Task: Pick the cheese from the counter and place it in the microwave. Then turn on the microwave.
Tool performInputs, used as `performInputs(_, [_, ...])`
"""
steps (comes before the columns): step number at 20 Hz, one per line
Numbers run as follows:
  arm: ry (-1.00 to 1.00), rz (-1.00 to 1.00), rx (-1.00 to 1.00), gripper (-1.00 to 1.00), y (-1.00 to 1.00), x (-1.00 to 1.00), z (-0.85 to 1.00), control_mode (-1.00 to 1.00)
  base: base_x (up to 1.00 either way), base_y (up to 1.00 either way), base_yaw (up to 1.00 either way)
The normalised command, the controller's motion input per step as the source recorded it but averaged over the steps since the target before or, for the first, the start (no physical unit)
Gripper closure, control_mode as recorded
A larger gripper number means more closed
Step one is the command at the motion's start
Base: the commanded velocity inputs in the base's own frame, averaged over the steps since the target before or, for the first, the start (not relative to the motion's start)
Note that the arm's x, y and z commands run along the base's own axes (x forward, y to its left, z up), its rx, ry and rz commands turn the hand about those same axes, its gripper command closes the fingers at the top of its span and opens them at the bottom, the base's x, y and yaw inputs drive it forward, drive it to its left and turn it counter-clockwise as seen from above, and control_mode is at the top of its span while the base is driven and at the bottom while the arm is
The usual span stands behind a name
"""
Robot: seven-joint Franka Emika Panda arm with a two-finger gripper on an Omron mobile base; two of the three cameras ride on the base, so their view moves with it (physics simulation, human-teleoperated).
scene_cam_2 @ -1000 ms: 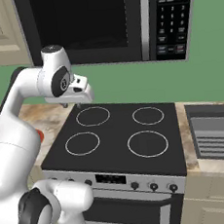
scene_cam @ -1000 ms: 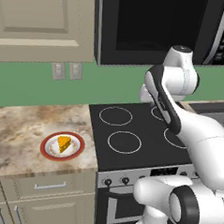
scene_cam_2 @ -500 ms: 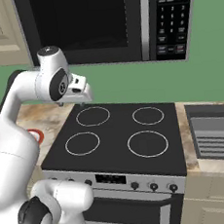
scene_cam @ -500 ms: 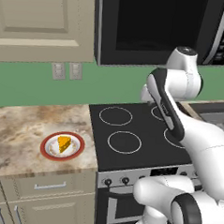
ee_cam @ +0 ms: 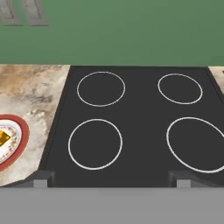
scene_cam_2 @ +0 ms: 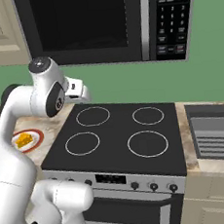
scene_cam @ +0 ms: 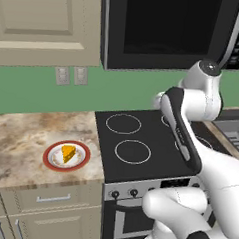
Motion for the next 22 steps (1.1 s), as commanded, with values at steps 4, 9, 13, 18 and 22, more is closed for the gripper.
performInputs(4, [-0.15,0.0,0.0,-1.0,-0.04,-0.13,0.11,-1.0,0.0,0.0,0.0])
performInputs(9, [-0.21,0.0,0.0,-1.0,-0.06,-0.17,0.18,-1.0,0.0,0.0,0.0])
performInputs(13, [-0.15,0.0,0.0,-1.0,-0.02,-0.11,0.21,-1.0,0.0,0.0,0.0])
performInputs(18, [-0.13,-0.02,0.0,-1.0,-0.05,-0.13,0.24,-1.0,0.0,0.0,0.0])
performInputs(22, [0.02,-0.15,0.0,-1.0,-0.06,-0.1,0.3,-1.0,0.0,0.0,0.0])
